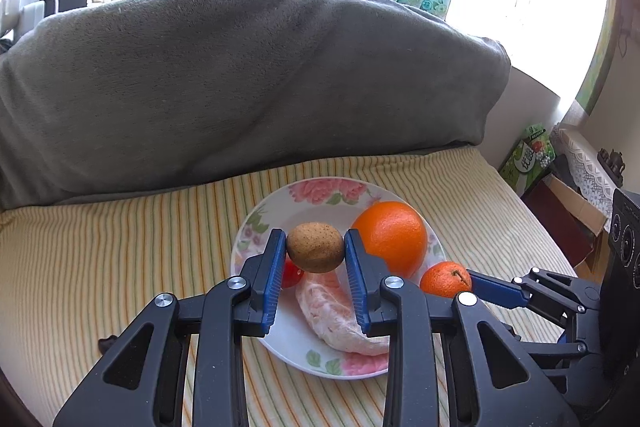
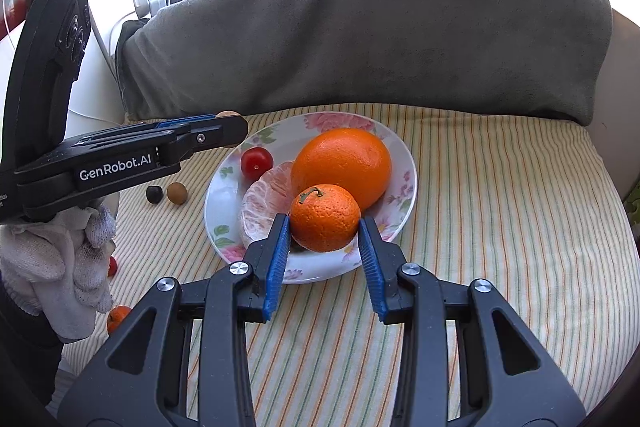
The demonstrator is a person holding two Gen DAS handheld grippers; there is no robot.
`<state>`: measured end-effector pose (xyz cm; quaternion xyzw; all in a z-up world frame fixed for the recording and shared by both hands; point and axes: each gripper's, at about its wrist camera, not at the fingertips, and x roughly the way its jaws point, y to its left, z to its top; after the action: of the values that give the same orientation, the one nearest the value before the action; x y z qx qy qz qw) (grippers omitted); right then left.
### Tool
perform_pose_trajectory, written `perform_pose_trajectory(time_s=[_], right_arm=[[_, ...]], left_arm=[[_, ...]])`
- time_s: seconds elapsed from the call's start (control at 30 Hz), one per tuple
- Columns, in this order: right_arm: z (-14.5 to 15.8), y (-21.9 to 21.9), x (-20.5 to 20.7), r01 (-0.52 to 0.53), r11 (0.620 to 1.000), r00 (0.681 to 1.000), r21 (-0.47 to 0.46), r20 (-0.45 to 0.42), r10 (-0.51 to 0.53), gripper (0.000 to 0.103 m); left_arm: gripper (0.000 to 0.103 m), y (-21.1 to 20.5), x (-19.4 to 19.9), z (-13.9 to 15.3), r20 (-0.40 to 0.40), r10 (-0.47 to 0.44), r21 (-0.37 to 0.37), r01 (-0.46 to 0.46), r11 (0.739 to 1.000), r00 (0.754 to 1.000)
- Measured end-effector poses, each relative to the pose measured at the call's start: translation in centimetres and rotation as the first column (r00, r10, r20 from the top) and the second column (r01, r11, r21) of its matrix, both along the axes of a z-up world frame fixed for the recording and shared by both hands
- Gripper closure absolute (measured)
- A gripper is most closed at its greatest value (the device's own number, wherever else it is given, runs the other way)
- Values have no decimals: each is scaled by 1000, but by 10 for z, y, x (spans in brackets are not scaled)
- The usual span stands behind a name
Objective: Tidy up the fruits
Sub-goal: 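Carry the mandarin with the right gripper and the kiwi with the left gripper to the plate, then release the mandarin and kiwi onto the plate and withdraw both grippers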
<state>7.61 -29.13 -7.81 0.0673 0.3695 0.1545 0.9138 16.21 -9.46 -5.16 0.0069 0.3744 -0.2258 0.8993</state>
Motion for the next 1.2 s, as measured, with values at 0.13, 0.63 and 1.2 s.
perform_pose_trajectory(time_s=[0.13, 0.63, 1.2], right_arm=[[-4, 2, 3, -9, 1000, 1000, 5, -10, 9, 66], [-10, 6, 9, -24, 1000, 999, -2, -32, 24, 66], [1, 11, 2, -32, 999, 999, -29, 13, 32, 34]], left_arm=[[75, -2, 2, -1, -4, -3, 0, 3, 1000, 1000], [74, -4, 5, -1, -9, -9, 2, 9, 1000, 1000], [38, 0, 2, 5, 3, 12, 5, -12, 1000, 1000]])
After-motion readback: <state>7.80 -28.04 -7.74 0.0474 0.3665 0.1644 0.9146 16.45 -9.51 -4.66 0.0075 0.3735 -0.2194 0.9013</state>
